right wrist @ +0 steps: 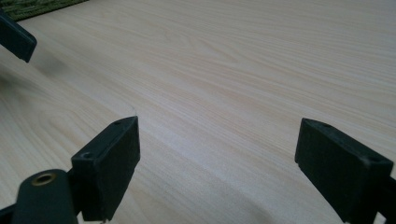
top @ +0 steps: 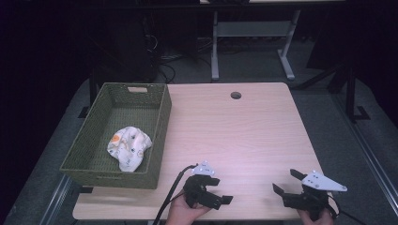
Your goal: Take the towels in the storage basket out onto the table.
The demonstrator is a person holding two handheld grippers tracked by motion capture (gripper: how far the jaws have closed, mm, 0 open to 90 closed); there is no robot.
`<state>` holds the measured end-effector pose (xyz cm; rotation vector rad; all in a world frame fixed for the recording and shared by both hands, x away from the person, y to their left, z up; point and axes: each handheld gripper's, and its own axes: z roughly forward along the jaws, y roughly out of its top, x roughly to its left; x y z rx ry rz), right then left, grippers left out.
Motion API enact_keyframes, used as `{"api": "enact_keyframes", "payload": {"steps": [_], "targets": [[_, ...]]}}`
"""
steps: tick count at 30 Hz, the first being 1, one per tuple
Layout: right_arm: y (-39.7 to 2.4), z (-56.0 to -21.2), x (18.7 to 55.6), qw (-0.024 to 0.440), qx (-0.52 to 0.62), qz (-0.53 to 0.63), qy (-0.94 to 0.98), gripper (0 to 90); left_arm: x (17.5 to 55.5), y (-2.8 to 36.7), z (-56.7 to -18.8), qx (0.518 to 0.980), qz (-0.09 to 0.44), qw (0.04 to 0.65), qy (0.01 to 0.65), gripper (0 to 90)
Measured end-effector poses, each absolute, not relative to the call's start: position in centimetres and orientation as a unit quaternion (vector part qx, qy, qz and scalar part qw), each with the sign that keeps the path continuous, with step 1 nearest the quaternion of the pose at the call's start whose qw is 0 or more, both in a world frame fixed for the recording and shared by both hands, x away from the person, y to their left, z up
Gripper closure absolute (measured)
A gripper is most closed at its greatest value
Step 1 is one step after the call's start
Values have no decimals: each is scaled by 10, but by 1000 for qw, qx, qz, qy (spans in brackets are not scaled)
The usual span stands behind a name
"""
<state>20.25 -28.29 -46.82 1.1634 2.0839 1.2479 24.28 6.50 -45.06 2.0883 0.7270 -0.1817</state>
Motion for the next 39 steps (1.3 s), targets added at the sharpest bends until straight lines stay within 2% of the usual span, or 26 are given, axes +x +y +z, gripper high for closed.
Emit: {"api": "enact_keyframes", "payload": {"steps": [16, 18, 27, 31, 33, 39], "targets": [[-278, -469, 202, 224, 419, 442, 761, 136, 263, 72, -443, 837, -82, 439, 317, 192], [-277, -469, 202, 224, 420, 443, 760, 136, 270, 75, -440, 833, -82, 441, 324, 161], [-276, -469, 201, 225, 422, 441, 759, 136, 285, 70, -428, 820, -87, 457, 334, 161], [-276, -469, 200, 225, 425, 442, 758, 136, 293, 67, -423, 817, -89, 459, 338, 168], [-277, -469, 200, 226, 425, 442, 757, 136, 297, 66, -418, 818, -85, 455, 341, 203], [-276, -470, 201, 223, 423, 443, 758, 136, 308, 70, -401, 806, -103, 472, 342, 197]]}}
